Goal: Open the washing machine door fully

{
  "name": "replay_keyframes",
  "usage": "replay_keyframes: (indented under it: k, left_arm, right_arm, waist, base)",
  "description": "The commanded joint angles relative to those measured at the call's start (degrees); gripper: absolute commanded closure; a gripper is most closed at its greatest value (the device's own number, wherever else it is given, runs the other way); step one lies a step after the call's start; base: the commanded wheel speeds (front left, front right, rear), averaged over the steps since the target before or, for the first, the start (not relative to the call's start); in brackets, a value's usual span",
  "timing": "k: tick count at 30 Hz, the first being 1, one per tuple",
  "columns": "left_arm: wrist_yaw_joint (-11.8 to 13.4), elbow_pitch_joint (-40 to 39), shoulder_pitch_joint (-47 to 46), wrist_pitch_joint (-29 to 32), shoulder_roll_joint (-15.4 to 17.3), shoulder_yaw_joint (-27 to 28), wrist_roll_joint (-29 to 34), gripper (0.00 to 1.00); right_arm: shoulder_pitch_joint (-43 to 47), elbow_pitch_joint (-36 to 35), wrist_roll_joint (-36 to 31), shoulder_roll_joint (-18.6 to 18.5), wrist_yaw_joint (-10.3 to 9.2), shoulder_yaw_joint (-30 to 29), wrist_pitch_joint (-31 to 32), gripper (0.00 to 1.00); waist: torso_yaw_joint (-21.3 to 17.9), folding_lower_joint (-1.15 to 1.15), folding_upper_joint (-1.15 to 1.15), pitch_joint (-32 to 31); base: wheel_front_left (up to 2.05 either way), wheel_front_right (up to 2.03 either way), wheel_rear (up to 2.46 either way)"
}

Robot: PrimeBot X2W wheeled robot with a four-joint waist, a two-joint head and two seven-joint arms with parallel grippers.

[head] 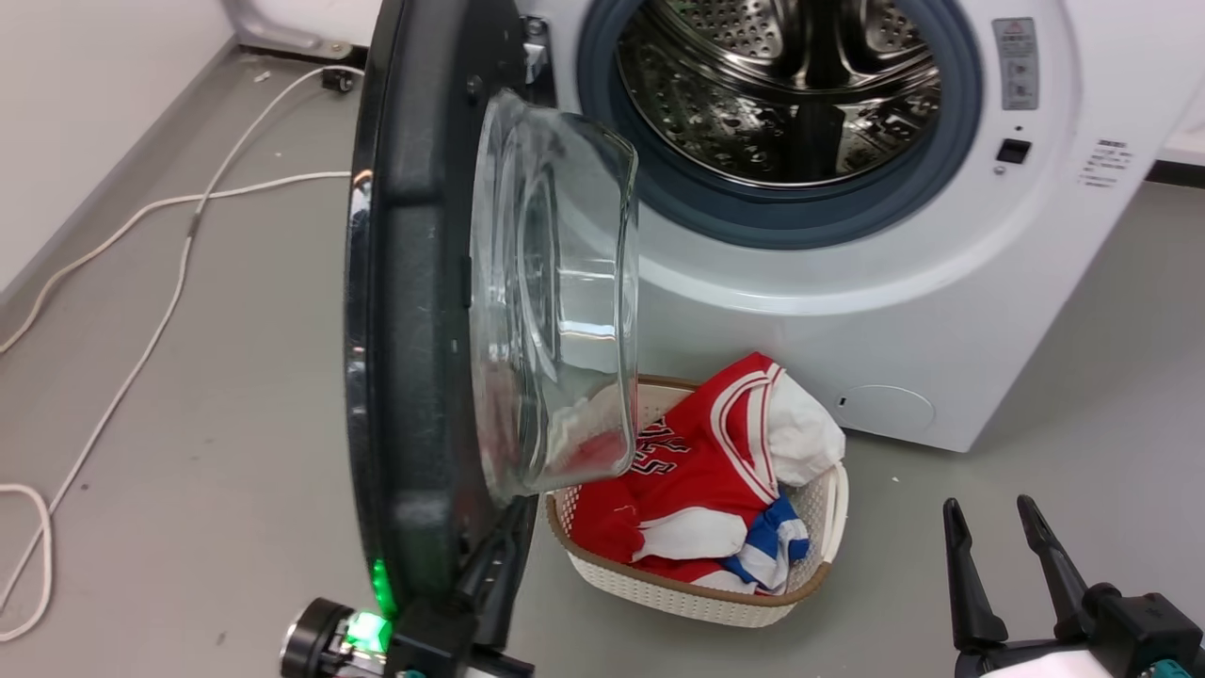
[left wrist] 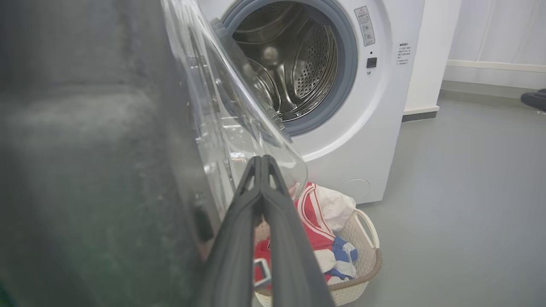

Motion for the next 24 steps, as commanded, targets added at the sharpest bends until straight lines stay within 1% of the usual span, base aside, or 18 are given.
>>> replay_keyframes:
  k: [1,5,9,11,14,17,24]
  left_arm:
    - [0.8,0.4,0.7,0.2,0.8,1.5,-0.5,1.00]
    - [2.0,0.7,1.2,0.2,1.6,5.0,-1.6,1.00]
    - [2.6,0.4,1.3,0.2,2.5,9.3,-3.3,1.00]
    - [2.8,0.5,0.6,0.2,3.1,11.9,-4.1,1.00]
    - [3.4,0.0,0.3,0.0,3.1,14.8,-4.7,1.00]
    - [3.8,0.4,-0.7,0.0,4.0,18.6,-5.7,1.00]
    - [4.8,1.7,-3.2,0.0,3.7,25.8,-7.5,1.00]
  right_arm:
    - [0.2,0.1,-0.2,0.1,-0.01,0.1,-0.1,0.00]
    - [-0.2,0.1,-0.3,0.1,-0.01,0.2,-0.1,0.00]
    - [-0.8,0.0,-0.6,0.1,-0.01,0.1,-0.1,0.00]
    - [-1.0,0.0,-0.7,0.1,-0.01,0.2,-0.1,0.00]
    - [-1.4,0.0,-1.0,0.1,-0.01,0.3,-0.1,0.00]
    - [-1.7,-0.1,-1.3,0.1,-0.01,-0.1,-0.1,0.00]
    - [-2.7,-0.5,-2.0,0.1,-0.01,-0.4,-0.1,0.00]
  waist:
    - [1.0,0.00,0.00,0.3]
    - [2.0,0.00,0.00,0.9]
    - [2.5,0.00,0.00,1.6]
    - [2.6,0.00,0.00,1.9]
    - [2.3,0.00,0.00,2.6]
    - [2.1,0.00,0.00,3.5]
    - [1.3,0.00,0.00,5.6]
  base:
    - [0.00,0.00,0.00]
    - [0.00,0.00,0.00]
    - [0.00,0.00,0.00]
    - [0.00,0.00,0.00]
    - [0.00,0.00,0.00]
    - [0.00,0.00,0.00]
    - [0.00,0.00,0.00]
